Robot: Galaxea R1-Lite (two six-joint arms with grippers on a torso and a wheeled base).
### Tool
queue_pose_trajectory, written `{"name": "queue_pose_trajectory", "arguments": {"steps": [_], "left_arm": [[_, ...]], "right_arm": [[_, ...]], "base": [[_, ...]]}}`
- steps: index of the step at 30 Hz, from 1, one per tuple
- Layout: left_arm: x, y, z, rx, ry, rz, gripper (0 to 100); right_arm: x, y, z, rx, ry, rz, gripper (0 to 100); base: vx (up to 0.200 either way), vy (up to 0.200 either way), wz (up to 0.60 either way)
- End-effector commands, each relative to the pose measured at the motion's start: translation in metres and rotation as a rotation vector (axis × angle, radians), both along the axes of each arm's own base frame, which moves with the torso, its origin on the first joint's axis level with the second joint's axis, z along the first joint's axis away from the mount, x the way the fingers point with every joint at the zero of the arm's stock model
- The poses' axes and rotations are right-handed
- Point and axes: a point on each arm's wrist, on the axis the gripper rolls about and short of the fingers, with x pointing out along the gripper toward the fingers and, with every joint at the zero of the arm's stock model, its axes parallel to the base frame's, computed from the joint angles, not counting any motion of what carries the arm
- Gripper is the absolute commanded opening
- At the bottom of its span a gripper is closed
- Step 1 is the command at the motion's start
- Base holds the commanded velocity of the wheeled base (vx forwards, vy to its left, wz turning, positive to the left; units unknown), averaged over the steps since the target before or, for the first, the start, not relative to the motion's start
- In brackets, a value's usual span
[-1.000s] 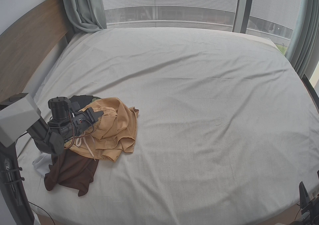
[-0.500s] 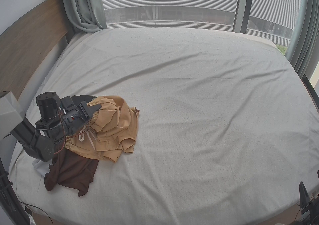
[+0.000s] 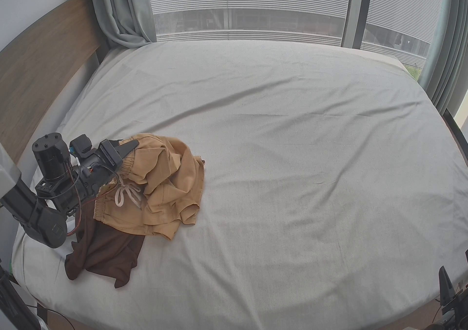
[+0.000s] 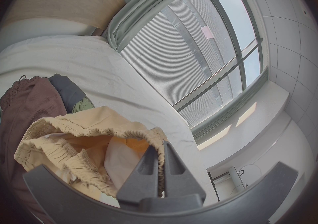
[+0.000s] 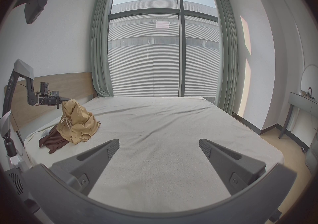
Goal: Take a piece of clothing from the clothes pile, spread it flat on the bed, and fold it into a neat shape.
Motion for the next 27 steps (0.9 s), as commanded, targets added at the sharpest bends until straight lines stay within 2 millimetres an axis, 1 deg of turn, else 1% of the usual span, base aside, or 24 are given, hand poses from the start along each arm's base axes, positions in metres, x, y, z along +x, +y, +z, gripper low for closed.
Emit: {"name": "queue_pose_trajectory", "arguments": {"steps": [1,10,16,17,19,20,21,23,25,27], "left_arm": [[-0.004,0.000,0.008,-0.003,-0.025,-0.002,0],[0.003,-0.001,0.012,-0.013,-0.036,-0.001,0],[0.008,-0.003,0.022,-0.172,0.042,0.006,0],[0.008,-0.003,0.022,-0.172,0.042,0.006,0],[0.009,-0.009,0.032,-0.231,0.054,0.036,0],[0.009,-0.009,0.032,-0.234,0.055,0.039,0],[0.010,-0.014,0.038,-0.252,0.053,0.067,0],[0.010,-0.020,0.042,-0.261,0.055,0.079,0],[0.009,-0.022,0.045,-0.267,0.057,0.084,0],[0.004,-0.027,0.052,-0.293,0.058,0.065,0]], "right_arm": [[0.000,0.000,-0.005,0.000,0.001,0.000,100],[0.000,0.000,-0.005,0.000,0.001,0.000,100],[0.000,0.000,-0.005,0.001,0.001,0.002,100],[0.000,0.000,-0.005,0.001,0.001,0.002,100],[0.000,0.000,-0.005,0.001,0.001,0.002,100],[0.000,0.000,-0.005,0.001,0.001,0.002,100],[0.000,0.000,-0.005,0.001,0.001,0.002,100],[0.000,0.000,-0.005,0.001,0.001,0.002,100],[0.000,0.000,-0.005,0.001,0.001,0.002,100],[0.000,0.000,-0.005,0.001,0.001,0.002,100]], "base": [[0.000,0.000,0.00],[0.000,0.000,0.00],[0.000,0.000,0.00],[0.000,0.000,0.00],[0.000,0.000,0.00],[0.000,0.000,0.00],[0.000,0.000,0.00],[0.000,0.000,0.00],[0.000,0.000,0.00],[0.000,0.000,0.00]]}}
